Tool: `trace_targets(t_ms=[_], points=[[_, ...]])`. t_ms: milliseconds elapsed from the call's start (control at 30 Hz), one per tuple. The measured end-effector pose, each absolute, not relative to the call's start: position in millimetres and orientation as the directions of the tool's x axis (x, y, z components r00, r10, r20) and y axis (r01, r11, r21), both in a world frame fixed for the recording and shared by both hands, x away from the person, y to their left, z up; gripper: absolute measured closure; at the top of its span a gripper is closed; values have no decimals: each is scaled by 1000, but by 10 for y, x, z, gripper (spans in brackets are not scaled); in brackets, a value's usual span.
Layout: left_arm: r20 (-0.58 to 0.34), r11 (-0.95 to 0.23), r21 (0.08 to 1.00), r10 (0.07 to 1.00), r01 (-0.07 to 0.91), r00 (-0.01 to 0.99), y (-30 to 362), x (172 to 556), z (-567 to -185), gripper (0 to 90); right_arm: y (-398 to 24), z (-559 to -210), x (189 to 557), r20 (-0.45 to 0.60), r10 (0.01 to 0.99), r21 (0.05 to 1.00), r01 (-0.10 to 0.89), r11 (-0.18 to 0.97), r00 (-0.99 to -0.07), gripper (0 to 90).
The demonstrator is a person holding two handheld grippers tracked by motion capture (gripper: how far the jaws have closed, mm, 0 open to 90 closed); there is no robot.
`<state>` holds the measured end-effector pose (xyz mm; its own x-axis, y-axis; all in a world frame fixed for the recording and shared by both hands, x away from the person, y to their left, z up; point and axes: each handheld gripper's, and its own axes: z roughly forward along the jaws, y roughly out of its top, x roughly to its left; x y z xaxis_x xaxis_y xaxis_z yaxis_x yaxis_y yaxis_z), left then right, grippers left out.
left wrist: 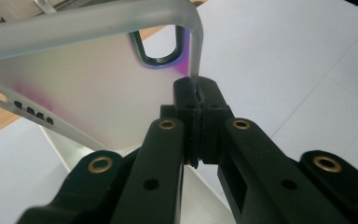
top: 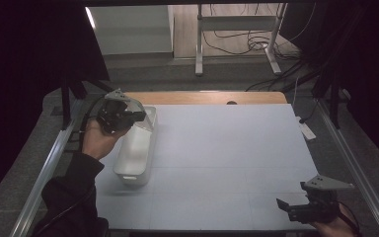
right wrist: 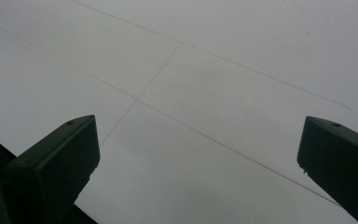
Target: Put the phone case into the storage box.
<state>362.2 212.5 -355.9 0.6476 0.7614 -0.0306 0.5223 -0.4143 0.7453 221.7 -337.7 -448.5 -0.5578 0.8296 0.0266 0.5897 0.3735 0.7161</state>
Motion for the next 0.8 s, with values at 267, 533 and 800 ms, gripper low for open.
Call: trace_targets(t_ms=[267, 533, 800], points=[[-21, -409, 728, 789, 550, 614, 2159, 3733, -3600, 886, -3390, -4482, 2204, 30, 834, 717, 593, 366, -551, 0], [-25, -387, 721, 815, 575, 579, 2162, 3855, -3677, 887, -3396, -4478, 2198, 34, 835, 720, 593, 361, -549, 0], [-21, -367, 720, 837, 589, 547, 2125, 3964, -3740, 886, -3396, -4479, 2199, 34, 834, 719, 593, 363, -551, 0]])
